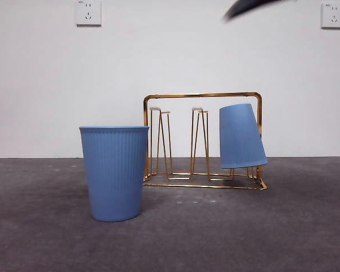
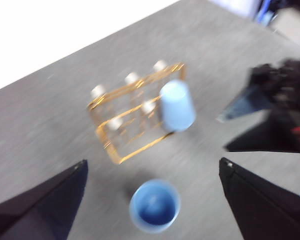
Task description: Pick up cup 1,put cup 1 in the cup rack,pick up cup 2,put cup 2 in the cup rack
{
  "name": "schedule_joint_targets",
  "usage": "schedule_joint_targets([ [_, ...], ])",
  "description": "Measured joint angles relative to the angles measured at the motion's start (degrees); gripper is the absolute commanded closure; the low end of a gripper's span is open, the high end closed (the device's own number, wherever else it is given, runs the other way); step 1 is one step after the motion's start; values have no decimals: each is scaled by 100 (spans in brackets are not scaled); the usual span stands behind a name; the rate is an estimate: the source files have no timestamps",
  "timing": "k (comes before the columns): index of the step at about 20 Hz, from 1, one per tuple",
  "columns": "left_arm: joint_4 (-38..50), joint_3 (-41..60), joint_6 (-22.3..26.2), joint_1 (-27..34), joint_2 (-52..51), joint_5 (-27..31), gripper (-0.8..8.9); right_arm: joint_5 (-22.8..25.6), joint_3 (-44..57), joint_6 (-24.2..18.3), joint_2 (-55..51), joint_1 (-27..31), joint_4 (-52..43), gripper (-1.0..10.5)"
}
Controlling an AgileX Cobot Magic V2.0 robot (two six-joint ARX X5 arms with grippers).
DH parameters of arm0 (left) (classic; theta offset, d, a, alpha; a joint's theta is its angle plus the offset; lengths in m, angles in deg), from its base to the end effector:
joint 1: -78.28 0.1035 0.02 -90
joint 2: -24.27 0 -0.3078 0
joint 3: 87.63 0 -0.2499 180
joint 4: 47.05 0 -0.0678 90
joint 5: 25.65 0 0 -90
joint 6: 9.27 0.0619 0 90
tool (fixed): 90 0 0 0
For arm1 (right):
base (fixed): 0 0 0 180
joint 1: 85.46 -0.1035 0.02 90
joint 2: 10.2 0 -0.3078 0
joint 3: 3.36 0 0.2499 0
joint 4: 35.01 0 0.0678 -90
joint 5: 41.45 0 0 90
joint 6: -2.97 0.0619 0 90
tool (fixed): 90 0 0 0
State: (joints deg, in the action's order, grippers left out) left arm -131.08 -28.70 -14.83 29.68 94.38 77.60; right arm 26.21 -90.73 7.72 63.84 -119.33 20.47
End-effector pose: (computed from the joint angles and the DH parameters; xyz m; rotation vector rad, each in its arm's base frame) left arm 0.1297 -0.1256 0.5172 0.2092 0.5303 -0.5732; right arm 0.2121 0.1707 0.3731 -0.0042 0.7988 0.9024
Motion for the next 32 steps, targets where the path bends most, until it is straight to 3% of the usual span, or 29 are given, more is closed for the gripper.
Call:
schedule_joint_targets([
  [3,-415,0,9,0,-149,186,375,74,0,105,826,-286,-413,536],
  [6,-562,26,26,0,-225,275,375,479,-2,216,1543,-579,-765,536],
  [13,-562,26,63,0,-306,271,375,916,-669,284,2671,-903,-713,542],
  [16,-562,26,66,0,-306,271,375,1016,-1005,297,3064,-925,-466,639],
  [18,-562,26,66,0,-306,271,375,1038,-1071,297,3285,-920,-297,640],
  [19,-562,26,66,0,-306,271,375,1043,-1071,297,3366,-920,-236,645],
  [22,-562,26,66,0,-304,271,375,1043,-1073,282,3460,-920,-227,966],
  [26,-560,26,66,0,-297,197,375,986,-1080,72,3460,-920,-201,959],
  [29,-348,28,61,0,-254,-444,375,1021,-1097,-107,3418,-920,197,959],
  [32,146,195,61,90,-227,-833,375,1392,-1095,-332,2789,-920,544,959],
])
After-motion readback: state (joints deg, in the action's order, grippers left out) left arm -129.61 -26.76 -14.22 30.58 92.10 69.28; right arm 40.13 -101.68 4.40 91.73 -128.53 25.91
